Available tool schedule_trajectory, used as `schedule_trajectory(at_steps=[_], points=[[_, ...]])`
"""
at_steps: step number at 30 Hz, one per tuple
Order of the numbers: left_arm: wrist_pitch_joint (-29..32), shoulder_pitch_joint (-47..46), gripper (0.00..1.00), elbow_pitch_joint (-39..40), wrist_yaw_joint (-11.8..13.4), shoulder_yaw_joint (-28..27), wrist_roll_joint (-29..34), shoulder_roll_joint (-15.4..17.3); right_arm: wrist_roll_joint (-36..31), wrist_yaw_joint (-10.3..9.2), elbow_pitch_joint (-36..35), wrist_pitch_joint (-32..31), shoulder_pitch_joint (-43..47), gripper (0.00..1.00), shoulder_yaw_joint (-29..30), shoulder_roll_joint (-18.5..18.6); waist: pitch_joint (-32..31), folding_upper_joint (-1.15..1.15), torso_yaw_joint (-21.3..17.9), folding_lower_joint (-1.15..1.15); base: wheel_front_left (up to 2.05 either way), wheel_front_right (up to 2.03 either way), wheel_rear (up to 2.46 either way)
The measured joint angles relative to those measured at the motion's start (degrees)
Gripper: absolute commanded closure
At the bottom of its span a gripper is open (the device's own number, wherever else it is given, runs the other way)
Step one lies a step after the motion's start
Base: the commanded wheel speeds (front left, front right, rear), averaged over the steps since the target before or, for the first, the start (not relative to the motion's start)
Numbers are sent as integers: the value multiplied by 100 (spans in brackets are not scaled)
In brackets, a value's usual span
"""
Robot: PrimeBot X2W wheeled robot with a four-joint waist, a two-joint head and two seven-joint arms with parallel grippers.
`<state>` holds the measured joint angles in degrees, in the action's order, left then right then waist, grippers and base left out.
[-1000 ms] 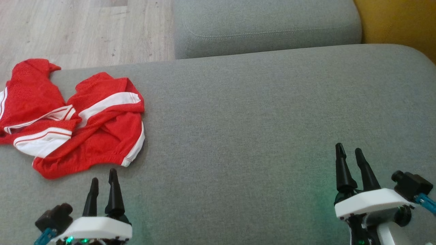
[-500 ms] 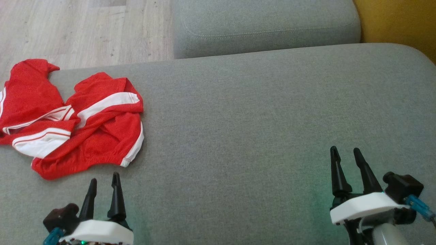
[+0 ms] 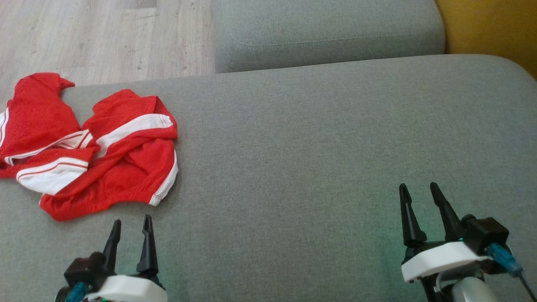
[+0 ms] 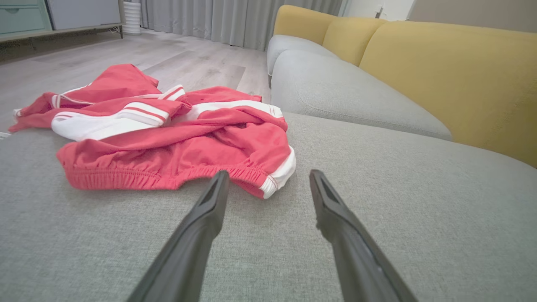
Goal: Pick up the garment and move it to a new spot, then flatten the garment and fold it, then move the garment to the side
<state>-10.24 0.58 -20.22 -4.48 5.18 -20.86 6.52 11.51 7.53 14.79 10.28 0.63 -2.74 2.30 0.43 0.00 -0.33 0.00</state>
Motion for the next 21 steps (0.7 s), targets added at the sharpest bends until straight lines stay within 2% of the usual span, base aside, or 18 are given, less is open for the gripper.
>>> schedule_trajectory(at_steps=[8,21], points=[[-154,14,0,-90,0,-21,472,-4,-205,0,32,135,2,0,1,1,-21,0,-10,0,0,0,0],[-354,116,0,-204,-7,-153,1211,-29,-1033,0,144,357,4,0,-26,3,-64,0,-41,0,0,0,0]])
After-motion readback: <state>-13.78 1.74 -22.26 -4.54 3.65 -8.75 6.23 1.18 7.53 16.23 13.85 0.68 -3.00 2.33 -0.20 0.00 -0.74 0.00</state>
